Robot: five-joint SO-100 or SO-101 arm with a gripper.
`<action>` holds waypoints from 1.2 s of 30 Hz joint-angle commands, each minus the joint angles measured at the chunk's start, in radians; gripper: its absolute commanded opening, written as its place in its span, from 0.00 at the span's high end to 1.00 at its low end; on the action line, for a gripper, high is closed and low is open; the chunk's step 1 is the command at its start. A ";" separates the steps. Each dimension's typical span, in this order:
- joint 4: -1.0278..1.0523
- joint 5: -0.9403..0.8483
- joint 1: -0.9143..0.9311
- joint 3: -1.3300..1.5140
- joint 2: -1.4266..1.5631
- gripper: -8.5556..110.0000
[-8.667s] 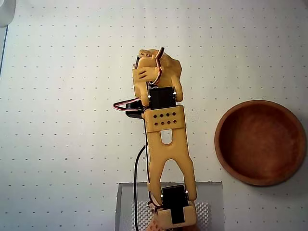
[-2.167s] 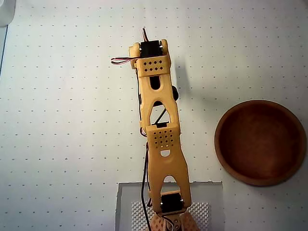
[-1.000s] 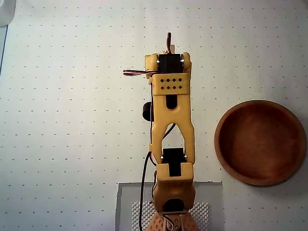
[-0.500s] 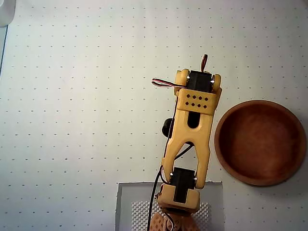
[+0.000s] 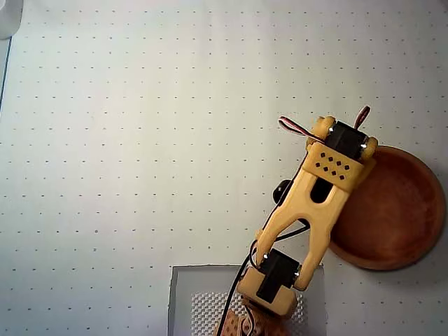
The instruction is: Grasp a clothespin and put it in the bowl.
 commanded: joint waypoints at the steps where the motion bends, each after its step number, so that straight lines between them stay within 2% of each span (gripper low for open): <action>1: 0.031 -0.002 0.063 -0.017 0.069 0.96; 15: 0.031 -0.095 0.249 -0.021 -0.041 0.96; 30: 0.031 -0.118 0.241 -0.029 -0.245 0.96; 36: 0.029 -0.117 0.183 -0.032 -0.322 0.96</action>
